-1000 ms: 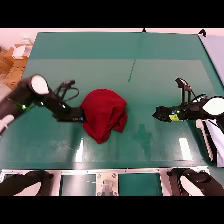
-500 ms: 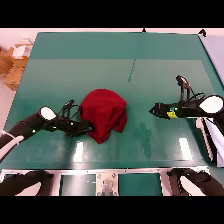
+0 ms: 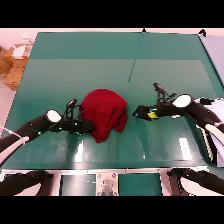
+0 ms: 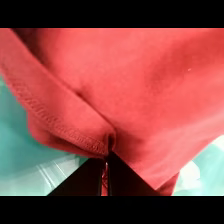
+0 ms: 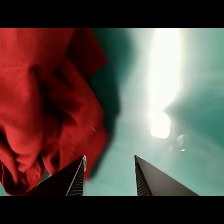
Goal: Fold the shirts.
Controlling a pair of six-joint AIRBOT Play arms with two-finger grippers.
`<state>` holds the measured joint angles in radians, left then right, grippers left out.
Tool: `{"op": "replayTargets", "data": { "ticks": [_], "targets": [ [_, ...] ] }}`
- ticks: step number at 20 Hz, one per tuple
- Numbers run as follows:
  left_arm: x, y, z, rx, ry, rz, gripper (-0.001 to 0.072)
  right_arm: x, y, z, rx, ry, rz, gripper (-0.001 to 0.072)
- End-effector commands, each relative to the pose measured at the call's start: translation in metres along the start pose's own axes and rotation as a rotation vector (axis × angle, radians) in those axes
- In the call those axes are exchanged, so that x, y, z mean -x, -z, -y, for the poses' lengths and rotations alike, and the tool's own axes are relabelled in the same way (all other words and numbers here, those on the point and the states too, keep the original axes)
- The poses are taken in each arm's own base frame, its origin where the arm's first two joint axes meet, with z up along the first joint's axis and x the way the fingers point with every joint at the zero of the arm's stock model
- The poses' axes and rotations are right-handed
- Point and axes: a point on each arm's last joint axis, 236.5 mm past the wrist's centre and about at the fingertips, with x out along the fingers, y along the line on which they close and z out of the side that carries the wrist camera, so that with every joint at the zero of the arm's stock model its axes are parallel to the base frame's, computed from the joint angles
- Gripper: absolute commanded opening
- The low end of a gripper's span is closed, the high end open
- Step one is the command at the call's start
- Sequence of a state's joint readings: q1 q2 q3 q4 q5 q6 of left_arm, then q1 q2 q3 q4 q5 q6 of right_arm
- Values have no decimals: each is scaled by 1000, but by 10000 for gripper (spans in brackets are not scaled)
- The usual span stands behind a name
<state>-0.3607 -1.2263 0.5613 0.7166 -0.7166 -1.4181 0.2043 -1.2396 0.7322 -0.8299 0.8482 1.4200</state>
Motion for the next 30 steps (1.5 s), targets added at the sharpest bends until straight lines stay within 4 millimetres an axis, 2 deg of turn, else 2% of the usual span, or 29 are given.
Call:
{"op": "replayTargets", "data": {
  "ticks": [1,3,6,7,8,9,10,12,14,16,18,20,22,24,27,28,30],
  "targets": [
    [1,5,7,-14,17,-28,24,-49,8,-17,30,-47,-33,373],
    [1,6,7,-20,18,-31,25,-63,9,-20,43,-50,-49,373],
    [1,7,7,-36,19,-38,24,-70,0,-20,44,-45,-42,369],
    [1,8,7,-41,20,-39,25,-69,-5,-22,54,-47,-29,315],
    [1,8,7,-41,19,-39,25,-68,-10,-24,59,-49,-15,216],
    [1,8,7,-42,19,-39,25,-67,-15,-28,73,-54,-5,62],
    [1,8,7,-55,19,-39,24,-65,-19,-32,102,-62,2,16],
    [6,9,6,-127,-4,-69,24,-54,-31,-35,148,-65,10,14],
    [24,5,1,-202,-60,-131,24,-28,-53,-27,164,-54,17,12],
    [60,-23,-3,-259,-136,-123,24,19,-85,-18,163,-43,69,13],
    [114,-71,10,-306,-181,30,24,85,-119,-19,170,-56,176,12],
    [178,-110,45,-376,-175,223,23,154,-145,-29,190,-60,305,13],
    [239,-130,91,-473,-149,380,24,218,-157,-51,253,-55,426,13],
    [294,-136,134,-555,-118,507,24,276,-157,-84,346,-49,546,13],
    [384,-133,187,-667,-116,725,24,367,-139,-137,490,-21,757,13],
    [414,-129,196,-699,-148,794,24,398,-131,-149,531,16,833,13],
    [465,-121,194,-704,-258,899,24,456,-109,-162,581,118,981,13]
  ]
}}
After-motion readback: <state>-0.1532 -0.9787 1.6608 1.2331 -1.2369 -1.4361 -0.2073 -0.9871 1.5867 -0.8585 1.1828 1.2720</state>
